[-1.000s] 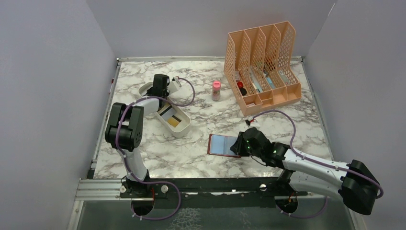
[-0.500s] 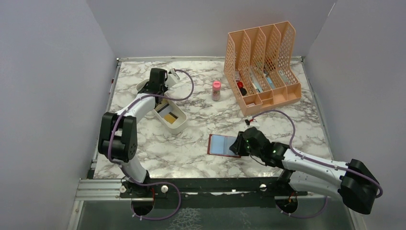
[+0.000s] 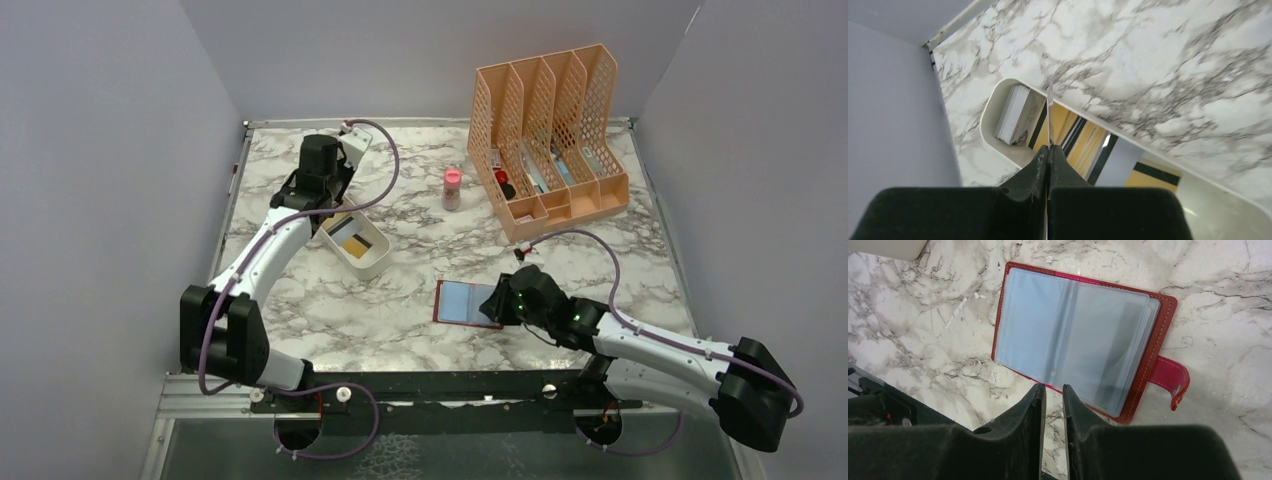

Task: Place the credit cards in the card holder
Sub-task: Pick up the credit card from the storage box, then insert the credit card into the card holder.

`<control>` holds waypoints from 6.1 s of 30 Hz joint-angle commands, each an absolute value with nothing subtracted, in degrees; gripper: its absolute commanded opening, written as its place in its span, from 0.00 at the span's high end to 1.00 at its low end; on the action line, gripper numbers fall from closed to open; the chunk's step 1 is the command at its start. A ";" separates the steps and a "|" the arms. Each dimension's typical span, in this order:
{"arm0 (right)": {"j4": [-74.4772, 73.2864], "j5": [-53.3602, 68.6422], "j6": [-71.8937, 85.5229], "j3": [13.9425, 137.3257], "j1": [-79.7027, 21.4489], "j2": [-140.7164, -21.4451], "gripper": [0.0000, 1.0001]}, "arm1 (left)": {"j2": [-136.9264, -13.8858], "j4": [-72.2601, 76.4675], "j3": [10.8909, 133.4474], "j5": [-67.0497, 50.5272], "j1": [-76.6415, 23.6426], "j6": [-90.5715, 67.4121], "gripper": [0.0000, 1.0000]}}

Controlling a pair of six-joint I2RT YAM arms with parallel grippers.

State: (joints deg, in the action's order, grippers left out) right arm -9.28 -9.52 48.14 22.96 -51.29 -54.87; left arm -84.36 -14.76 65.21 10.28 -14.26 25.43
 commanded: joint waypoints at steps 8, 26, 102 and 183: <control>-17.04 -11.98 51.38 25.23 -51.37 -55.56 0.75 | -73.22 -18.36 68.14 -18.63 -15.09 -10.73 1.00; -19.01 -20.30 48.05 28.31 -51.33 -65.32 0.77 | -71.74 1.73 46.84 -29.92 -30.84 -39.76 1.00; -20.25 -19.89 51.22 27.99 -51.33 -69.62 0.77 | -90.99 26.98 32.70 -17.17 -47.52 -56.90 1.00; -22.67 -20.75 51.24 29.66 -51.33 -68.17 0.75 | -97.12 29.58 32.81 -17.85 -47.53 -57.83 1.00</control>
